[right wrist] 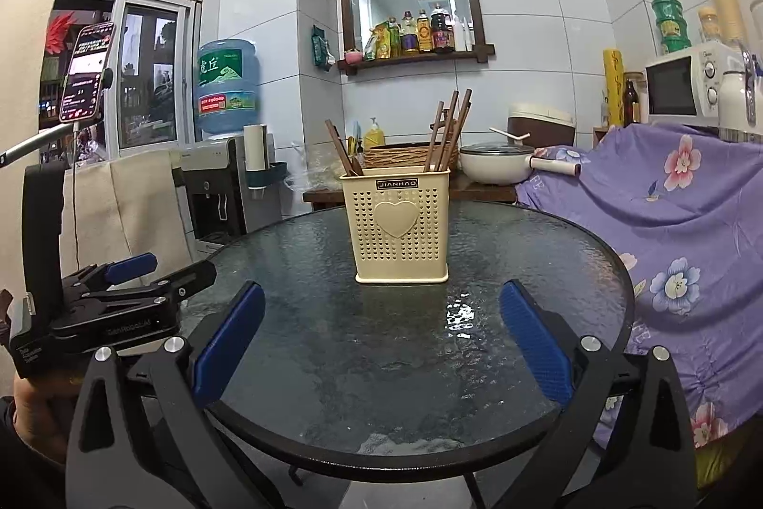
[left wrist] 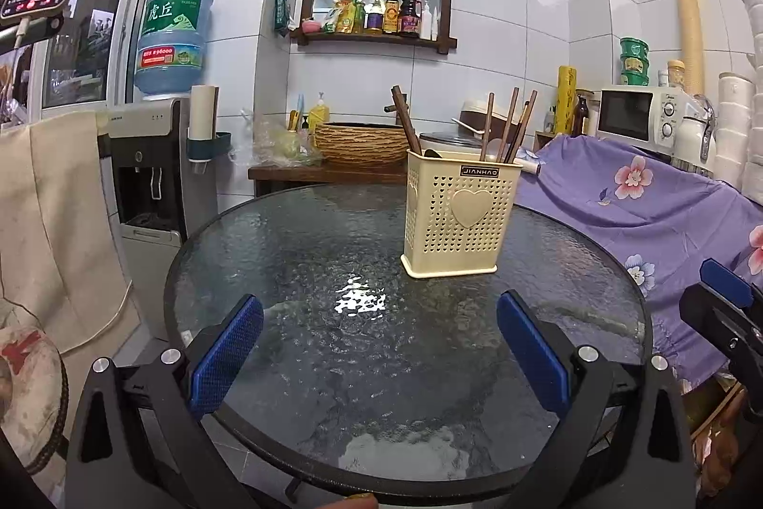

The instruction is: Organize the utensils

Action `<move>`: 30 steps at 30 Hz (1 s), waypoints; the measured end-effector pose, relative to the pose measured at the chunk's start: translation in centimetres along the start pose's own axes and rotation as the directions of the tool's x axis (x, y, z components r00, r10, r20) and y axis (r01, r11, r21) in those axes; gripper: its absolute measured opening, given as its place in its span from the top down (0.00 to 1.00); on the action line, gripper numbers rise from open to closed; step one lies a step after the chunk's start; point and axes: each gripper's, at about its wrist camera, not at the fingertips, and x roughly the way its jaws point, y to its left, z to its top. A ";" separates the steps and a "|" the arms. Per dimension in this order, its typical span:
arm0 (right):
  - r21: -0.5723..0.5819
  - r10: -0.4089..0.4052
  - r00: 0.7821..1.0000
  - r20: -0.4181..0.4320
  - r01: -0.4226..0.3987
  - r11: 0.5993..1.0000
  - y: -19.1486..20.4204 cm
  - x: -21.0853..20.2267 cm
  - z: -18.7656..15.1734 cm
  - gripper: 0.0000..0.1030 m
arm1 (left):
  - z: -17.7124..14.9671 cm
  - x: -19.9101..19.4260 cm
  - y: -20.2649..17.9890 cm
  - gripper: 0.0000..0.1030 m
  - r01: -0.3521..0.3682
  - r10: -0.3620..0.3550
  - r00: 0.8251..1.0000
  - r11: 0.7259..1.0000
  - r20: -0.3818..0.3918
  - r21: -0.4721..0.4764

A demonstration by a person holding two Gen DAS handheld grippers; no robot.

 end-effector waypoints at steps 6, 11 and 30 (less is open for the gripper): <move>-0.007 -0.001 1.000 0.003 0.001 1.000 0.2 -0.1 0.3 0.06 | -0.1 -0.6 0.0 0.06 -0.005 0.005 1.000 1.000 0.010 -0.007; -0.005 0.002 1.000 0.000 -0.002 1.000 0.2 -0.2 0.2 0.06 | -0.1 -0.7 0.1 0.06 -0.008 0.008 1.000 1.000 0.011 -0.013; 0.004 0.002 1.000 -0.009 -0.001 1.000 -0.1 -0.1 0.3 0.06 | -0.4 -0.6 0.0 0.06 -0.010 0.010 1.000 1.000 -0.014 -0.014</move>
